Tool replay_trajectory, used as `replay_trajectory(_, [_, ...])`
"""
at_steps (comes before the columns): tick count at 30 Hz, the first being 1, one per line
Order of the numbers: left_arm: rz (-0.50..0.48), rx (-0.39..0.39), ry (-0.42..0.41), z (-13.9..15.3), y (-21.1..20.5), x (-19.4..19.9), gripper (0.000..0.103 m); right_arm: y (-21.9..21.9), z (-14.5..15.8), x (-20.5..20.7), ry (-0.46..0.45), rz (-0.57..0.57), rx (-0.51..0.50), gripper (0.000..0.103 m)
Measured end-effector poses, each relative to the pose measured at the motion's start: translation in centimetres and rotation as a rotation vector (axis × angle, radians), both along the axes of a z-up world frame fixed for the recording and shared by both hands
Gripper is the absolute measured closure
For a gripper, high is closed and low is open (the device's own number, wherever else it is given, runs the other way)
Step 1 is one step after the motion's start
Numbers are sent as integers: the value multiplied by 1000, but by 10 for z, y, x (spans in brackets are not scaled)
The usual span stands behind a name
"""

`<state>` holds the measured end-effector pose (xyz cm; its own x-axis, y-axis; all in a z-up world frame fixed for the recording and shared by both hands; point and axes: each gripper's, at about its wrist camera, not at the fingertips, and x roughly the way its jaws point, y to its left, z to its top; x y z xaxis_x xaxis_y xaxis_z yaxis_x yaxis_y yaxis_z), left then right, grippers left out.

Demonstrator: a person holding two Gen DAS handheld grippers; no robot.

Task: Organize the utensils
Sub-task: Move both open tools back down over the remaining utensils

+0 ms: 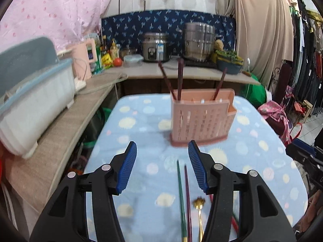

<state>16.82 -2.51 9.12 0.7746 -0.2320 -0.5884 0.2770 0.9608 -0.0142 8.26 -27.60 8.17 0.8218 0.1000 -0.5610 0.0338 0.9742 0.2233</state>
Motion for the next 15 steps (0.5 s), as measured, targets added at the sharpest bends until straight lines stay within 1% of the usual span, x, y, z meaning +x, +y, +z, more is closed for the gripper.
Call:
replay_trajectory(4, [9, 12, 59, -28, 8, -13, 52, 10, -30, -22, 70, 4, -17, 59])
replay_trajectory(6, [15, 25, 87, -42, 10, -20, 52, 16, -44, -31, 102, 4, -38, 59])
replay_trajectory(10, [18, 21, 139, -67, 15, -33, 52, 29, -75, -45, 154, 14, -84, 59])
replay_trajectory(13, [18, 26, 167, -83, 16, -42, 52, 34, -96, -52, 192, 24, -70, 61])
replay_trajectory(15, [15, 28, 183, -93, 16, -48, 52, 36, -104, -54, 206, 25, -61, 64])
